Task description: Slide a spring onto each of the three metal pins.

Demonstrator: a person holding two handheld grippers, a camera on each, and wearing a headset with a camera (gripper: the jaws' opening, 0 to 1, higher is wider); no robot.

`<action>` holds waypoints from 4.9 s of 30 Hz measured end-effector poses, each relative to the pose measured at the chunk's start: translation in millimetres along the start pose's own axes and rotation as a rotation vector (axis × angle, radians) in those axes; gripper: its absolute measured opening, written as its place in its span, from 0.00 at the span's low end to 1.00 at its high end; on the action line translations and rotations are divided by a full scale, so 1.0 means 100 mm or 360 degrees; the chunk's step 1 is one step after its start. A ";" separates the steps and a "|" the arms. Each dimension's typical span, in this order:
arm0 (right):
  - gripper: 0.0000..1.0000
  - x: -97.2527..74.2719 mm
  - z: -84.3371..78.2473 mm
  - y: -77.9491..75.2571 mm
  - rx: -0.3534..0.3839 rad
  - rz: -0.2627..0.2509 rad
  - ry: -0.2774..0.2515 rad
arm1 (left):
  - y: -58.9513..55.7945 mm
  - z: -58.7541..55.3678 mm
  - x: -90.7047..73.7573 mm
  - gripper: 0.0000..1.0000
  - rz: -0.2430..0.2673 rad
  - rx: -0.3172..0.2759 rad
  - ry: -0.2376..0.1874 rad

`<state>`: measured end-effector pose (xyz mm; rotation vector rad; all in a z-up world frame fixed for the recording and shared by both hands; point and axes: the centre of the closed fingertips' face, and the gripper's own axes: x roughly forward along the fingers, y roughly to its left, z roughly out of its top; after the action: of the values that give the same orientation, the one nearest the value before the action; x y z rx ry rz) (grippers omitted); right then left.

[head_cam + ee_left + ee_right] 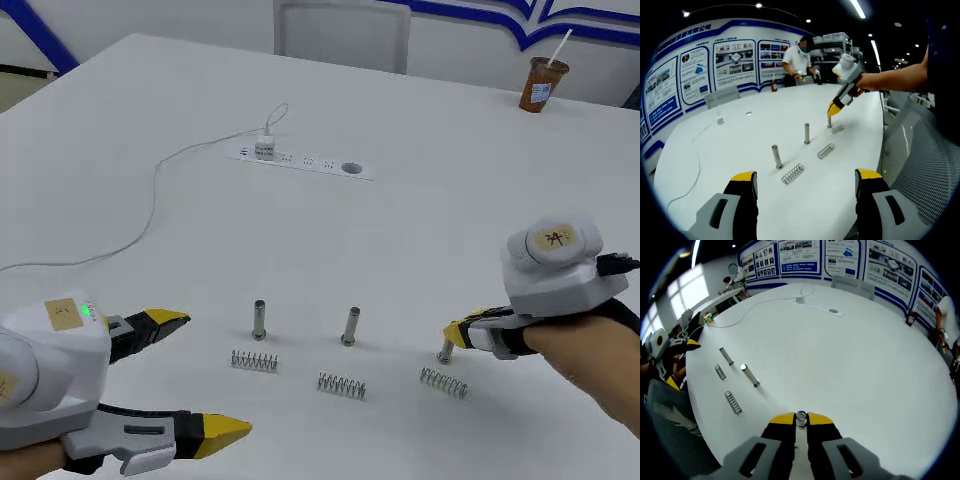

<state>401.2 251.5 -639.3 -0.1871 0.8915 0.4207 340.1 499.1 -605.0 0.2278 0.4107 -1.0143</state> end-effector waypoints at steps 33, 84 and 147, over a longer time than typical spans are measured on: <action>0.12 -0.05 -0.16 0.07 -0.0064 0.0048 -0.0002 | -0.07 0.00 0.05 0.81 -0.0033 0.0013 0.0019; 0.12 0.17 -0.54 0.31 -0.0858 0.0403 0.0392 | -0.20 -0.07 0.08 0.77 -0.0104 0.0026 0.0065; 0.12 -0.18 -0.05 1.70 -0.1339 0.0777 0.0228 | -0.70 0.22 0.68 0.34 -0.0570 0.0260 0.0065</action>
<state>314.4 398.4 -625.9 -0.7851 0.8522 1.2438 316.3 401.8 -614.2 0.3297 0.4147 -1.3990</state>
